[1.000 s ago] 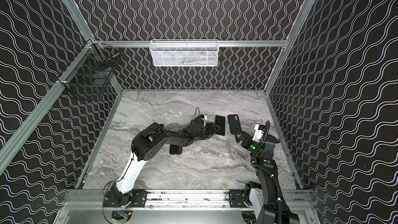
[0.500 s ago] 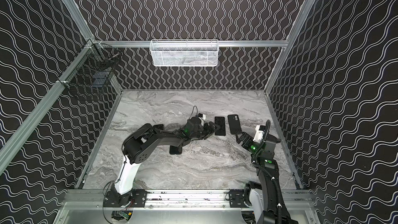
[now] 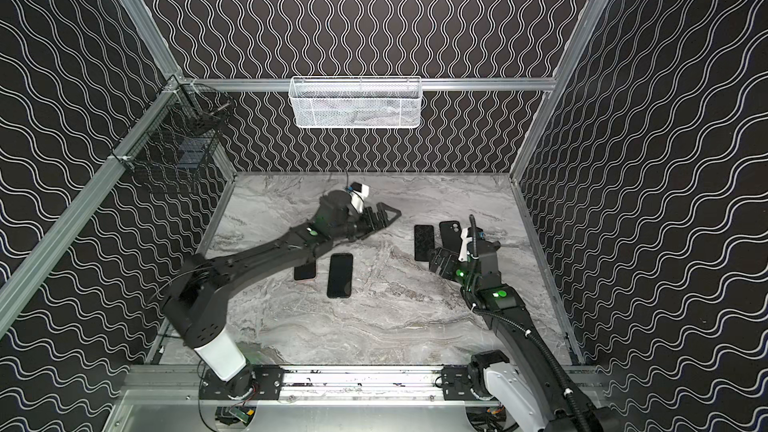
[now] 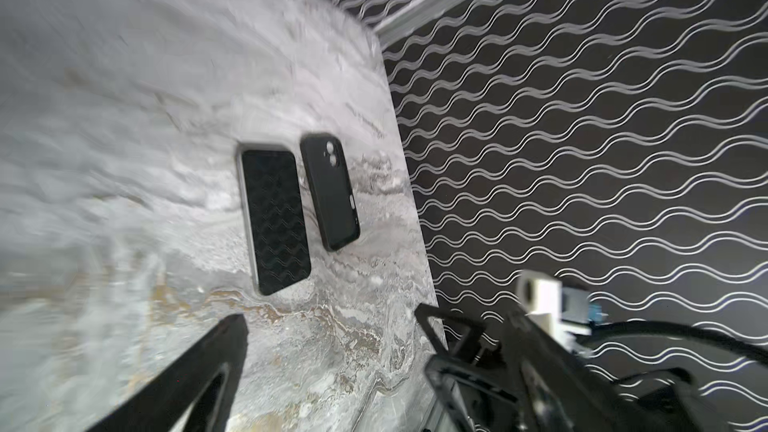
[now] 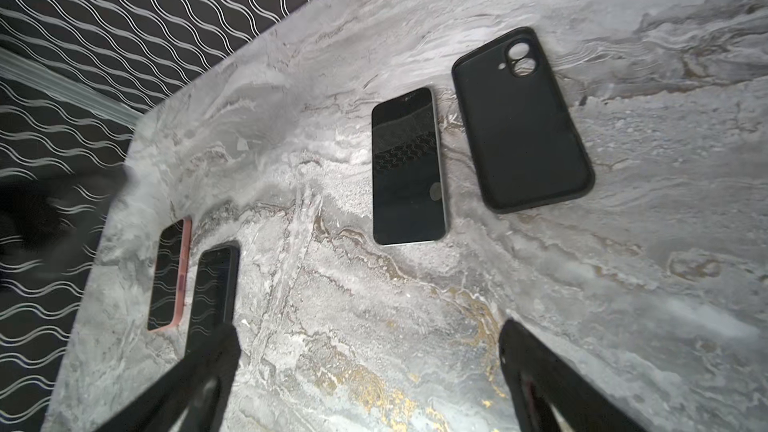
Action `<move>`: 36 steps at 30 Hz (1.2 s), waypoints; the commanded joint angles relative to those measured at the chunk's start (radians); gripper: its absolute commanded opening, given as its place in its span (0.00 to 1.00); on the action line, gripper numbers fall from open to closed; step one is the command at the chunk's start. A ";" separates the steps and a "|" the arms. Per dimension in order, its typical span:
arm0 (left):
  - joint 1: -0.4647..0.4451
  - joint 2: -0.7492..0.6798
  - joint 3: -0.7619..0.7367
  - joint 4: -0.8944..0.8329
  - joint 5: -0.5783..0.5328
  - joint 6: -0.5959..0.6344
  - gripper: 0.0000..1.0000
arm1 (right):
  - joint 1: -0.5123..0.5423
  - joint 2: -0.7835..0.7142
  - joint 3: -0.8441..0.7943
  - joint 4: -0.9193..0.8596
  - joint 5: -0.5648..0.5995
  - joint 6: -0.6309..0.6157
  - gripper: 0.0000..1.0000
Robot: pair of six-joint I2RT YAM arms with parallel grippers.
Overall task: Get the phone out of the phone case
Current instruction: 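Withdraw the left gripper while the right gripper moves over the phones nearer the robot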
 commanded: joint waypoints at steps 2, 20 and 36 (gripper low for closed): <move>0.098 -0.121 0.035 -0.337 0.011 0.132 0.99 | 0.136 0.052 0.055 -0.024 0.143 0.076 0.99; 0.444 -0.219 0.108 -0.702 -0.103 0.454 0.99 | 0.727 0.613 0.461 -0.066 0.393 0.221 0.99; 0.708 -0.243 0.034 -0.606 0.036 0.359 0.99 | 0.806 1.053 0.787 -0.162 0.417 0.302 0.99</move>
